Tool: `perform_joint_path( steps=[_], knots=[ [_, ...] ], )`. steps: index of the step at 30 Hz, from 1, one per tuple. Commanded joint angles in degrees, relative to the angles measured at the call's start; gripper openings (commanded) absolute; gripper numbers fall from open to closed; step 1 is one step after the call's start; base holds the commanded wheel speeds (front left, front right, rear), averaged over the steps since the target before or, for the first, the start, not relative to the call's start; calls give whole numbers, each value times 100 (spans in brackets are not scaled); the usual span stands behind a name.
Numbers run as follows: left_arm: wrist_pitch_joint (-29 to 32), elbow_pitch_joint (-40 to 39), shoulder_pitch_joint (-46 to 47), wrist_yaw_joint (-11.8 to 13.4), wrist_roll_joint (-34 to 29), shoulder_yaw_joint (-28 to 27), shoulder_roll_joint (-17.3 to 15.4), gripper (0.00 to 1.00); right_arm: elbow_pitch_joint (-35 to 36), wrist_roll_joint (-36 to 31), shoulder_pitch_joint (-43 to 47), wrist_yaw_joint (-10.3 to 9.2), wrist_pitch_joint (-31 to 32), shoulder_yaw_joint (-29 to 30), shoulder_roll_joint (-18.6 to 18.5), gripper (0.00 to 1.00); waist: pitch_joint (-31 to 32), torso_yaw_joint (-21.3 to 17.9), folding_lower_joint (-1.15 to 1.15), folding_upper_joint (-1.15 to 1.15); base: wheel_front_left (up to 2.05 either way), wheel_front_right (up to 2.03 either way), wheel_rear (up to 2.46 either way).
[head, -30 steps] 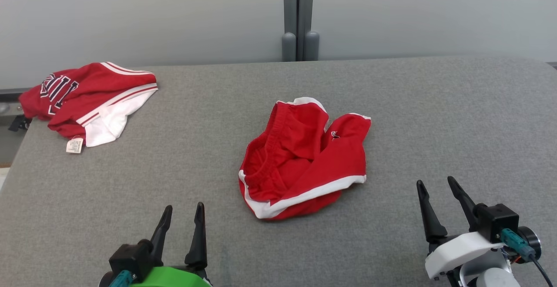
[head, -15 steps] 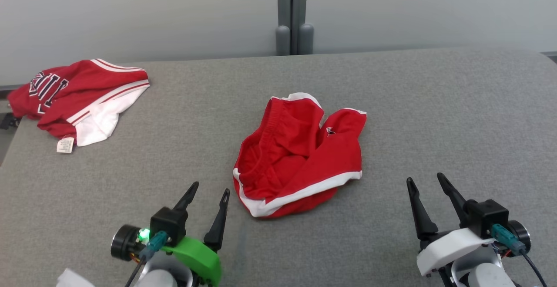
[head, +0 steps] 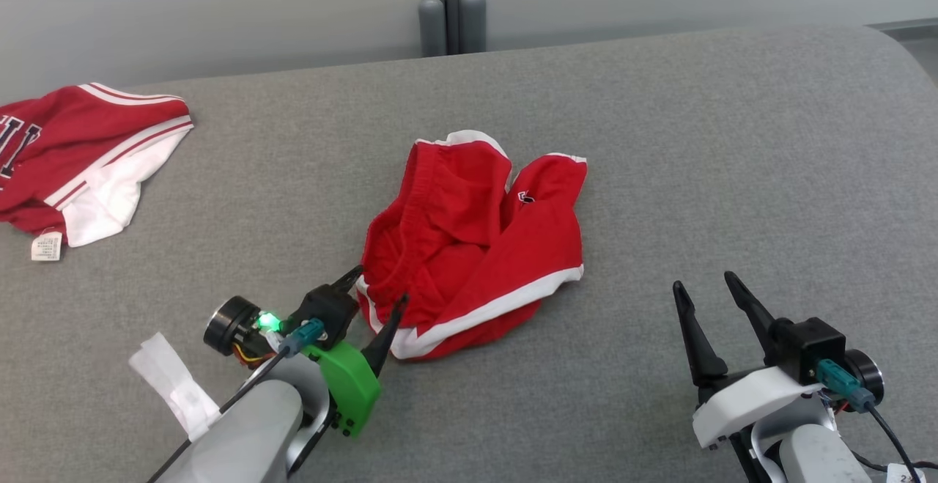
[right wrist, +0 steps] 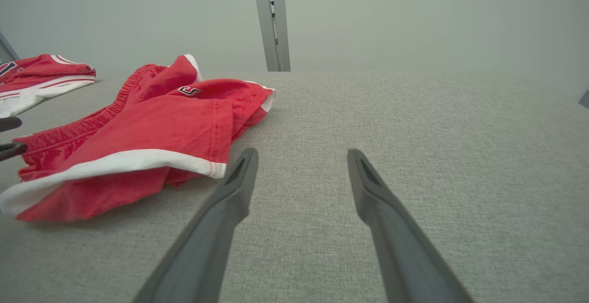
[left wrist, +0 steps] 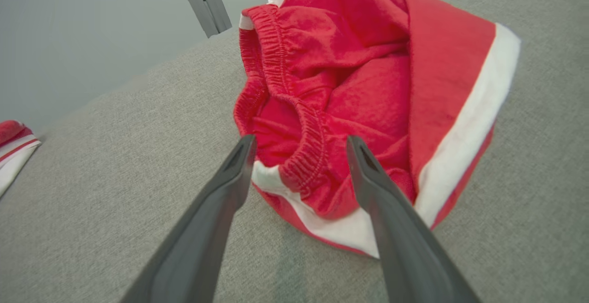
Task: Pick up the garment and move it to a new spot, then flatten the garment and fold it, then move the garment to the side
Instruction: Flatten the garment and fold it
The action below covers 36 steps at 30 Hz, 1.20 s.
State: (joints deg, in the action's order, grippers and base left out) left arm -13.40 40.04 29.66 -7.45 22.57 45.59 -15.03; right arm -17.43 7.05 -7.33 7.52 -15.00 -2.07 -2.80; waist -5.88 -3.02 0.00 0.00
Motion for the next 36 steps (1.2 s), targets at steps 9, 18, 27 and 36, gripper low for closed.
perform_joint_path(
  steps=[9,18,27,36],
  knots=[
    [227,383,619,-1,785,1060,-237,100,-73,-49,-48,-6,-28,-68,-19,100,-83,-73,0,0,0,0,0],
    [316,591,793,-1,1498,1768,-458,100,-48,-52,-10,-6,-28,-94,-18,100,-130,-80,0,0,0,0,0],
    [97,883,1049,-1,1767,2121,-310,82,-9,-70,-80,-6,-28,-146,-19,100,-226,-153,0,0,0,0,0],
    [33,1055,1142,-1,2184,2289,-451,25,-63,-112,-84,-6,-27,-71,-18,100,-290,-139,0,0,0,0,0]
  ],
)
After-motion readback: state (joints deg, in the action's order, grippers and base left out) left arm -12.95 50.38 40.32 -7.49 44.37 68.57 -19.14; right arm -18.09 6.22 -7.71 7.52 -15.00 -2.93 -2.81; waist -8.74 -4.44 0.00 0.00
